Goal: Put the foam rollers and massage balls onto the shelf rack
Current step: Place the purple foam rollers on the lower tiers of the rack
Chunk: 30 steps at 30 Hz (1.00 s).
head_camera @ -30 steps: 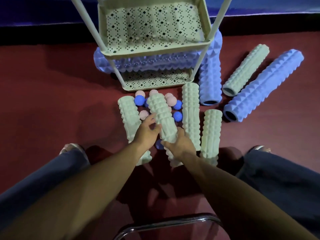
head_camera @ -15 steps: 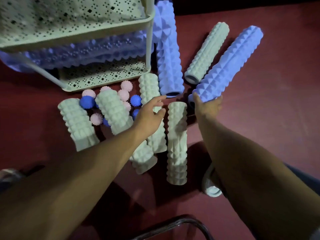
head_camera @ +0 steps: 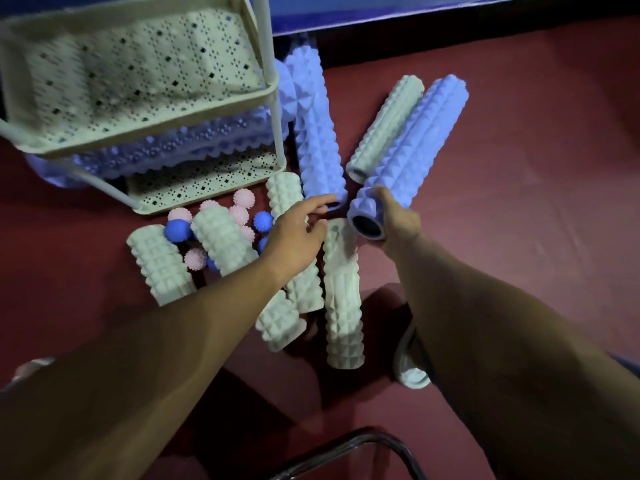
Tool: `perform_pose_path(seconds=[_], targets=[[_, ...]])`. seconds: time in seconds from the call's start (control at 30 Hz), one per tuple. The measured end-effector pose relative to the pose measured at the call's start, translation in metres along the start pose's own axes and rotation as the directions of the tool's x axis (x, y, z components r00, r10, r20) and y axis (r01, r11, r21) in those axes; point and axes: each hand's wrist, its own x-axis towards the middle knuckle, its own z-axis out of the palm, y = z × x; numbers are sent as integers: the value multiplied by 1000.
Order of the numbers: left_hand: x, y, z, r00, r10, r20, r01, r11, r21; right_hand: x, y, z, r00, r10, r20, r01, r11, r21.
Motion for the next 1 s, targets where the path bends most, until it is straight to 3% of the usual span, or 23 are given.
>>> perform_pose_path(seconds=[0.13, 0.27, 0.4, 0.57, 0.63, 0.73, 0.9, 1.0], targets=[[-39, 40, -19, 998, 56, -38, -55, 998, 6, -100, 5, -7, 996, -23, 89, 15, 996, 89], [-86, 65, -40, 991, 44, -126, -49, 998, -33, -201, 49, -23, 997, -39, 66, 33, 996, 79], [-133, 77, -64, 988, 35, -150, -47, 996, -80, -270, 99, -42, 992, -32, 123, 39, 998, -57], [-188, 94, -85, 989, -20, -145, 6, 996, -93, -329, 99, -51, 939, -187, 289, 277, 910, -310], [-200, 95, -92, 981, -34, -193, 8, 991, -134, -336, 94, -57, 887, -275, 372, 429, 790, -438], [-206, 93, -104, 936, -78, -344, 7, 979, -202, -346, 83, -60, 789, -366, 493, 614, 449, -649], [-208, 81, -113, 890, -233, -392, 26, 885, -466, -339, 57, -59, 704, -433, 563, 648, 68, -758], [-193, 67, -109, 863, -264, -430, -23, 830, -557, -331, 48, -49, 599, -546, 586, 554, -246, -795]])
